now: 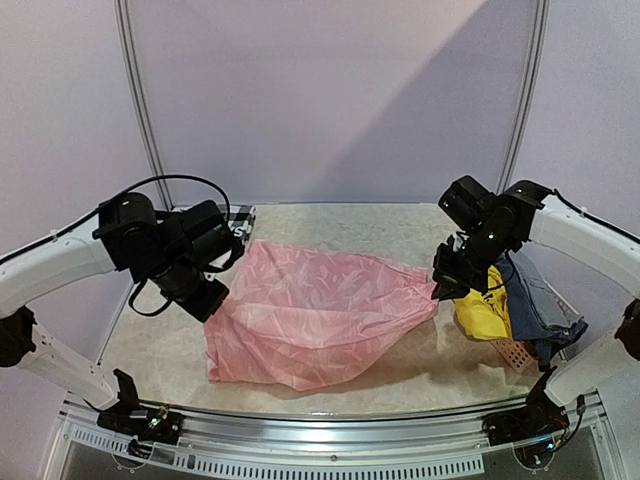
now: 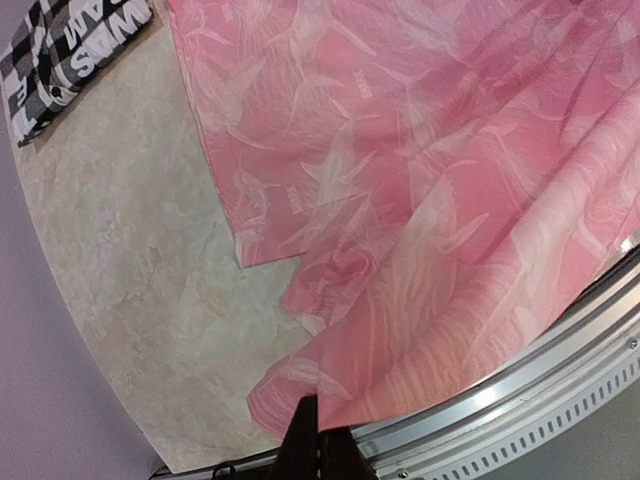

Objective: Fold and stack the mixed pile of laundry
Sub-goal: Fold the flattened shorts at the center of the board.

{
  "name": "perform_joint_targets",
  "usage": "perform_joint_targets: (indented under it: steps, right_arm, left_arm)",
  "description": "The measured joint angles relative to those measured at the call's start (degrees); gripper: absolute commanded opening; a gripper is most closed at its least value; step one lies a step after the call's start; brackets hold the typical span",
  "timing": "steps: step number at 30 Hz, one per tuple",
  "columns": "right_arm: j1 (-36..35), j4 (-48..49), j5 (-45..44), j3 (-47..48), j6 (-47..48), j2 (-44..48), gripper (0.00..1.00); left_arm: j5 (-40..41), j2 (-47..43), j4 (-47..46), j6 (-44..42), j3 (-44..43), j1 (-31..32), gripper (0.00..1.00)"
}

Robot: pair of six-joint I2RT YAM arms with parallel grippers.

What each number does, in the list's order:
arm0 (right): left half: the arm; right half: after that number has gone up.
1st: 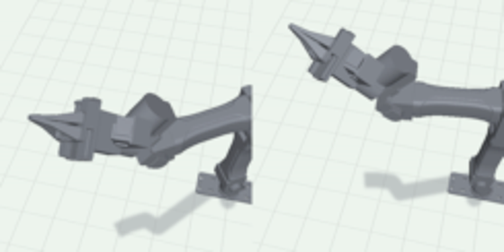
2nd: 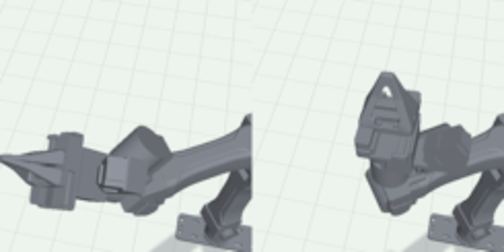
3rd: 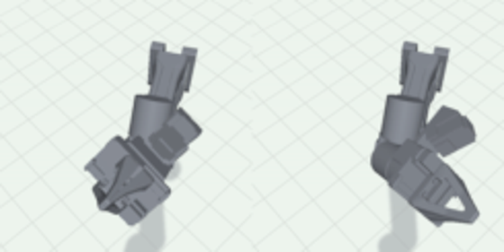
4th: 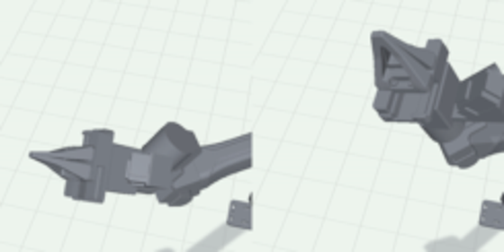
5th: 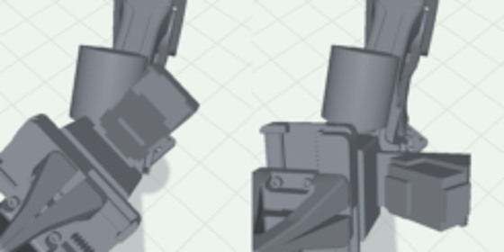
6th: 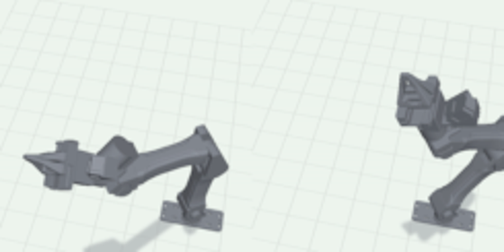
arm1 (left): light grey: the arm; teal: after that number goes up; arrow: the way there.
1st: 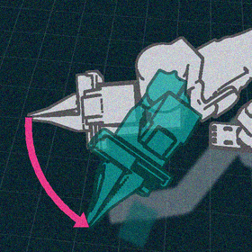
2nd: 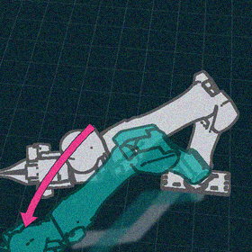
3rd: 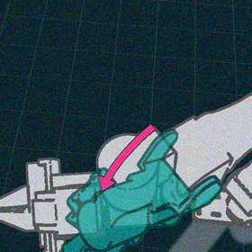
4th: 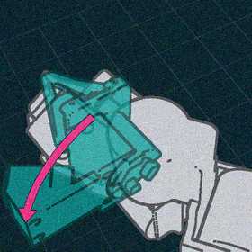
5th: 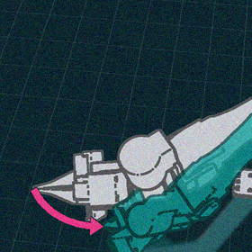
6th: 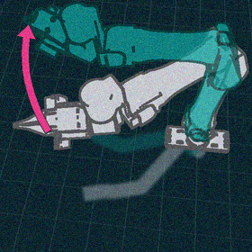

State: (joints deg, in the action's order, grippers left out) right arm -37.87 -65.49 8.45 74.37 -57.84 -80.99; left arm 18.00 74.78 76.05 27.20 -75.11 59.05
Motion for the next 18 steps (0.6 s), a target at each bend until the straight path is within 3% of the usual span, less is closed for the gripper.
perform_joint_targets:
  steps: [9,18]
  right_arm:
    - [3.19,-2.08,-0.72,5.84,1.6,-7.74,0.0]
    - [6.69,-3.96,-0.35,14.62,4.72,-16.61,0.0]
  left_arm:
    - [-0.7,9.53,0.39,-9.73,-7.28,-11.58,0.0]
    - [-0.66,21.33,0.98,-16.44,-21.53,-21.38,0.0]
